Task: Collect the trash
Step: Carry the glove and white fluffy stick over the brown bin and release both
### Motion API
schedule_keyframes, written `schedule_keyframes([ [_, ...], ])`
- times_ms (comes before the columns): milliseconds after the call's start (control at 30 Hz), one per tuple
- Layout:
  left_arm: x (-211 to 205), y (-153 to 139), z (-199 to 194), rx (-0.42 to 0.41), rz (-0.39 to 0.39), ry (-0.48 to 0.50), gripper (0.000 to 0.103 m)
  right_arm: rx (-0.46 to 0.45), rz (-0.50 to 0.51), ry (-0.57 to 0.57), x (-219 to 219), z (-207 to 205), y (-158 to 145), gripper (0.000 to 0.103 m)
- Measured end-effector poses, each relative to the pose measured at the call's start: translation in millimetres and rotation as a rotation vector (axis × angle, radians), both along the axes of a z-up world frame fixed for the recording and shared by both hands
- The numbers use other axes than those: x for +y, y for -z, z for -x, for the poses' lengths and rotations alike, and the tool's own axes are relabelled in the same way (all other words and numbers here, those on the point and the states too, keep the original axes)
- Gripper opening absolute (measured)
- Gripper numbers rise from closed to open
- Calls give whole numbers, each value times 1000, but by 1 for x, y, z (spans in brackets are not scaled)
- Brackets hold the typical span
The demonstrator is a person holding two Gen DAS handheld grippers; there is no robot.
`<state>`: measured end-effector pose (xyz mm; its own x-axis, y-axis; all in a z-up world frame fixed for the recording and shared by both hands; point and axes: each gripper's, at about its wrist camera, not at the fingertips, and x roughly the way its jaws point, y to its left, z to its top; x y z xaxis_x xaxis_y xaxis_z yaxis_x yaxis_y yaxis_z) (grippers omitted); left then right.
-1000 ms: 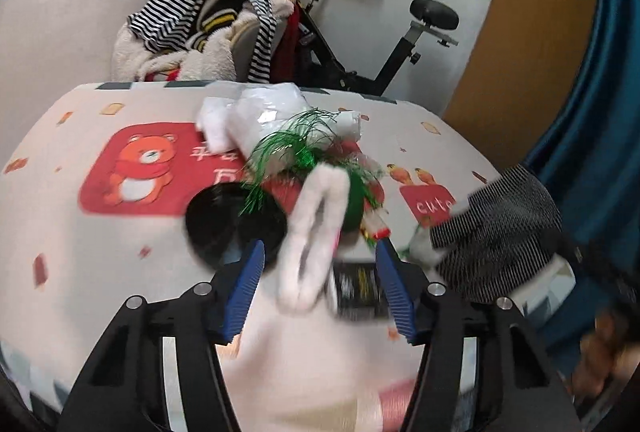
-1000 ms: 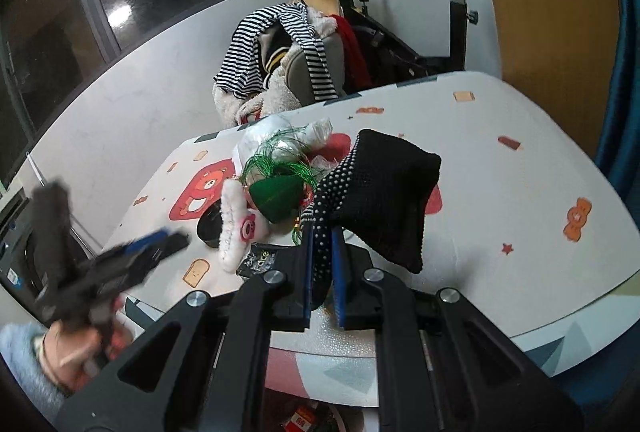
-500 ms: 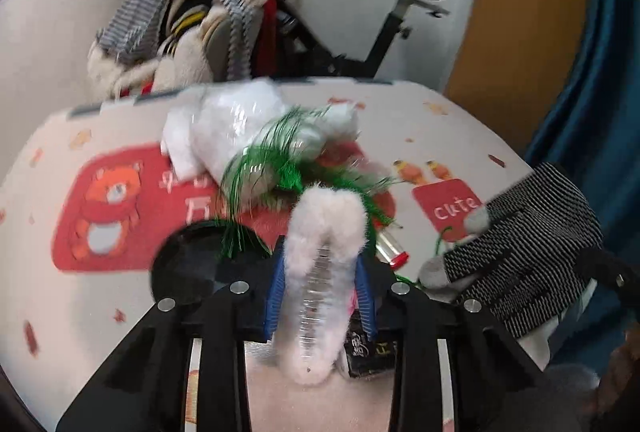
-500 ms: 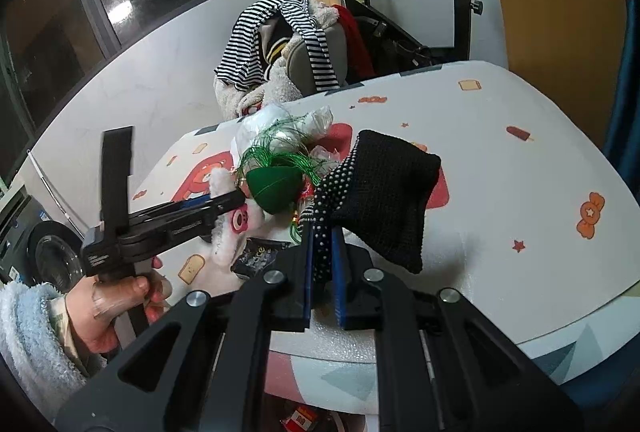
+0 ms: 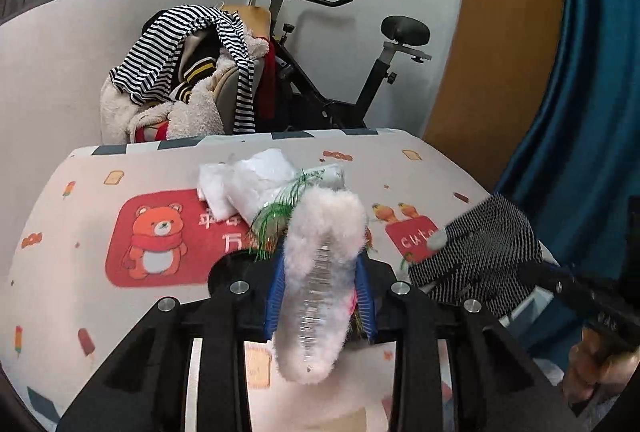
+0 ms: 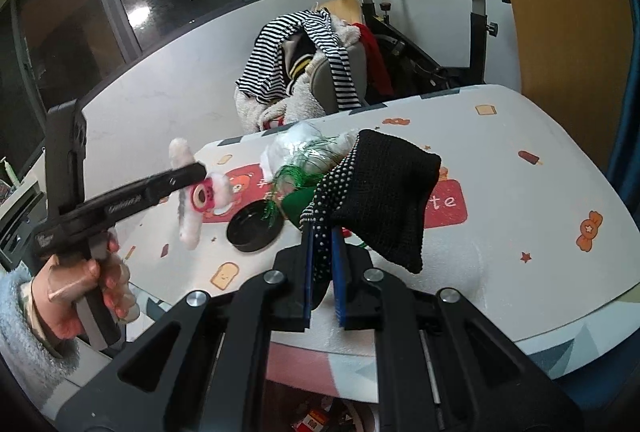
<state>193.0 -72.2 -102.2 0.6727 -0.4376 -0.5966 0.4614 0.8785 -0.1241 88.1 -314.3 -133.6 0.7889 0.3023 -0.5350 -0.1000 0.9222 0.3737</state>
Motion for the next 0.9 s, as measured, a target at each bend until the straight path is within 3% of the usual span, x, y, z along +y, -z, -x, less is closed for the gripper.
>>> schedule_keyframes([
  [467,46,8,106,41,66,38,31,-49,-16,-45,20,49,-28,12],
  [900,47,85,174,207,-4,111,31,-21,-2,-100,40,80,-16,12],
])
